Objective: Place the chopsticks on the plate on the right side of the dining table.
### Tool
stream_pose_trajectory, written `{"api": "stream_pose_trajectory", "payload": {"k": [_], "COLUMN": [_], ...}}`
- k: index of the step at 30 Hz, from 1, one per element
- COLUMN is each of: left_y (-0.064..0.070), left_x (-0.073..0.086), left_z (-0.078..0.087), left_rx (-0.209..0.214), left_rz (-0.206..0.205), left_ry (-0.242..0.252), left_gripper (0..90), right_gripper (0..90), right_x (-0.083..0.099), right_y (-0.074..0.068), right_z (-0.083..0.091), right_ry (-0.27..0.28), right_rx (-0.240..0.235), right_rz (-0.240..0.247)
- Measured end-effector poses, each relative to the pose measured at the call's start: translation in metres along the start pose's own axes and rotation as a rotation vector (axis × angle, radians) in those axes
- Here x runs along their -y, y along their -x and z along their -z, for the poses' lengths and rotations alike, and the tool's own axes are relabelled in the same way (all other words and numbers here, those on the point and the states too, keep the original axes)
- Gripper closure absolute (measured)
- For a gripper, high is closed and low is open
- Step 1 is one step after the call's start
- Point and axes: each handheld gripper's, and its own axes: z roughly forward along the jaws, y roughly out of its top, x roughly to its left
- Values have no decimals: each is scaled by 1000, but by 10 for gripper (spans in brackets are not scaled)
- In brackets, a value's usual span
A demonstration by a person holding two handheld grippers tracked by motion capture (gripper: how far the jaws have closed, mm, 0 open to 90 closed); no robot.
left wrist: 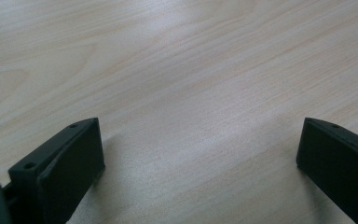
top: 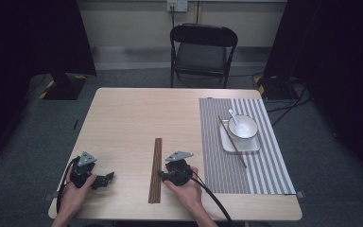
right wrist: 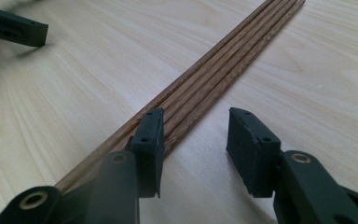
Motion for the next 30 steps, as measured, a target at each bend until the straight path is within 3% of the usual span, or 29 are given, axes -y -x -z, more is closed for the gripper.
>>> {"api": "stream_pose_trajectory", "payload": {"k": [9, 19, 22, 24, 30], "left_y": [0, 0, 0, 0, 0], "left_x": [0, 0, 0, 0, 0], "left_z": [0, 0, 0, 0, 0], "left_rx": [0, 0, 0, 0, -1], "left_rz": [0, 0, 0, 0, 0], "left_ry": [0, 0, 0, 0, 1], "left_gripper": [0, 1, 0, 1, 1], "right_gripper": [598, 618, 586, 487, 469], "right_x": [0, 1, 2, 5, 10], "right_y": [-2, 7, 11, 9, 5], "right_z": [-2, 2, 5, 7, 11], "right_ry": [-12, -17, -18, -20, -14], "right_rx": [19, 58, 67, 66, 84], "right_rz": [23, 26, 21, 27, 53]}}
